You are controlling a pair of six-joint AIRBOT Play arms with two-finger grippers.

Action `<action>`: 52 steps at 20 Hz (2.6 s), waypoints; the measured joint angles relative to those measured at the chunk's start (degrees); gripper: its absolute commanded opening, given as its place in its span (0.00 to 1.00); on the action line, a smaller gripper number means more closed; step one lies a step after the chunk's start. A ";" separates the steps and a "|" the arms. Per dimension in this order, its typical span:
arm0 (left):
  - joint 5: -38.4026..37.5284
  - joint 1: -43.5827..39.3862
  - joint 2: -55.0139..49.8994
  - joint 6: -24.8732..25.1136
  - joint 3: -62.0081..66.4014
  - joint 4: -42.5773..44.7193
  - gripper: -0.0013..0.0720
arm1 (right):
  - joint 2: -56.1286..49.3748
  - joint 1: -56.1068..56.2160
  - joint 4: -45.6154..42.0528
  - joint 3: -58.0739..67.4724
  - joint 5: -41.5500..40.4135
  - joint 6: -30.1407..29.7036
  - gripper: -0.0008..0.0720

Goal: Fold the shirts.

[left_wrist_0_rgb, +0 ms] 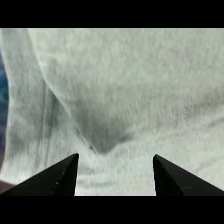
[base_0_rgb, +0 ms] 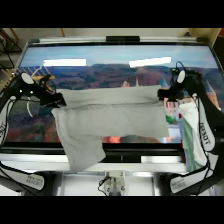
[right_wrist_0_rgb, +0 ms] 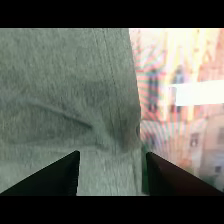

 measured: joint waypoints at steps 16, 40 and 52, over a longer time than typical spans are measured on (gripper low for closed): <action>4.61 3.61 31.76 5.09 -50.66 -7.10 0.72 | 15.04 -7.39 5.99 -16.20 14.10 -6.80 0.75; 11.02 -1.09 36.28 4.52 -56.96 -11.34 0.07 | 15.93 -4.31 5.77 -33.73 3.85 -3.93 0.15; 4.81 4.59 35.32 9.01 -38.86 -11.72 0.07 | 23.17 -0.46 1.18 -23.23 -1.57 -4.59 0.12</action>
